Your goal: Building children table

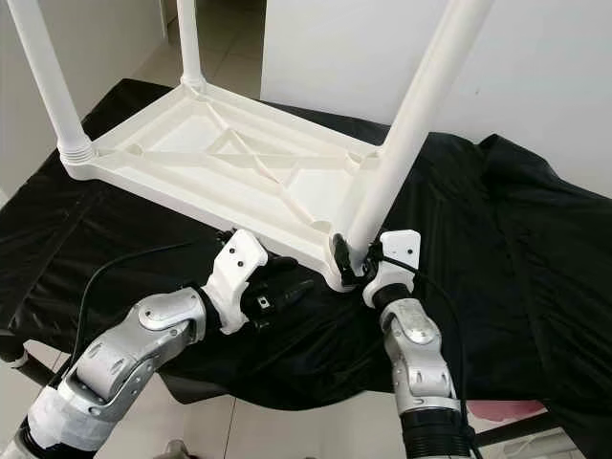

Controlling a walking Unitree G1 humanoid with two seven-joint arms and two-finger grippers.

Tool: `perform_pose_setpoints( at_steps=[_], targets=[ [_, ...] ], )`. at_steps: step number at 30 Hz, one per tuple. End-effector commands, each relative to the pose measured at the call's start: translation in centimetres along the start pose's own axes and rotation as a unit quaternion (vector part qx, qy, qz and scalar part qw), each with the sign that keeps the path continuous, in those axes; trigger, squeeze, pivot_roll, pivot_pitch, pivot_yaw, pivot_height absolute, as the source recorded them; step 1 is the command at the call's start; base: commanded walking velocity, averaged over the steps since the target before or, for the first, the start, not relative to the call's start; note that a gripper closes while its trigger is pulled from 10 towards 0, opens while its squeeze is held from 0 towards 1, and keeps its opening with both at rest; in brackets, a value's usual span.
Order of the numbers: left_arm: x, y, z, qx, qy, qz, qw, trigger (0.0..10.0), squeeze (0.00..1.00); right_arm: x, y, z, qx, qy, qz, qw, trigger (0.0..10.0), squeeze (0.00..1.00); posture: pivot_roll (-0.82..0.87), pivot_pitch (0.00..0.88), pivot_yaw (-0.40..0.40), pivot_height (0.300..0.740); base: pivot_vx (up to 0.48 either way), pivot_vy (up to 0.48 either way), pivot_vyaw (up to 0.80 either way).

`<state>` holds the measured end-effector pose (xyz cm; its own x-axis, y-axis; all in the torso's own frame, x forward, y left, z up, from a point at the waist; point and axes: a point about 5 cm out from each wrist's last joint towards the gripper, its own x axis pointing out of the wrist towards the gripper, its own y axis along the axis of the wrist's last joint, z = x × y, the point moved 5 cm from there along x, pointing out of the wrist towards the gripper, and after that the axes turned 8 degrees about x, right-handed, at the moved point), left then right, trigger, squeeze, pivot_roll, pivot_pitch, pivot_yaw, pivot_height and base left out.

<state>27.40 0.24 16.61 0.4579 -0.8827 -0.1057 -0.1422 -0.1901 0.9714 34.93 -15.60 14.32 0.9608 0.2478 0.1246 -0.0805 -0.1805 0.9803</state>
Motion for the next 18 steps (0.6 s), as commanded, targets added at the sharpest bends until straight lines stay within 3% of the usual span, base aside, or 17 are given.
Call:
perform_pose_setpoints(
  at_steps=[1,5,9,16,17,18],
  targets=[
    [0.0,0.0,0.5,0.003,-0.013,0.003,1.0,10.0,0.0,0.0,-0.2,0.6,0.005,0.007,-0.01,1.0,10.0,0.0,0.06,0.04,-0.138,0.74,0.0,0.0,0.0],
    [-0.1,0.0,0.5,0.003,-0.013,0.002,1.0,10.0,0.0,0.3,-0.3,0.7,-0.01,0.035,-0.021,0.999,10.0,0.0,0.06,0.038,-0.136,0.74,0.0,0.0,0.0],
    [-0.1,-0.1,0.4,0.006,-0.013,0.0,1.0,10.0,0.0,1.0,-0.8,0.2,-0.031,0.104,-0.052,0.993,10.0,0.0,0.07,0.033,-0.133,0.74,0.0,0.0,0.0],
    [-0.1,0.0,0.3,0.008,-0.012,0.0,1.0,10.0,0.0,1.3,-0.9,-0.5,-0.043,0.141,-0.063,0.987,10.0,0.0,0.07,0.03,-0.136,0.74,0.0,0.0,0.0],
    [-0.2,0.0,0.3,0.008,-0.011,0.0,1.0,10.0,0.0,1.3,-0.9,-0.6,-0.046,0.146,-0.063,0.986,3.3,0.0,0.08,0.029,-0.137,0.74,0.0,0.0,0.0],
    [-0.2,0.0,0.3,0.008,-0.011,0.0,1.0,10.0,0.0,1.3,-0.9,-0.6,-0.046,0.151,-0.064,0.985,3.3,0.0,0.08,0.029,-0.137,0.74,0.0,0.0,0.0]
  ],
)
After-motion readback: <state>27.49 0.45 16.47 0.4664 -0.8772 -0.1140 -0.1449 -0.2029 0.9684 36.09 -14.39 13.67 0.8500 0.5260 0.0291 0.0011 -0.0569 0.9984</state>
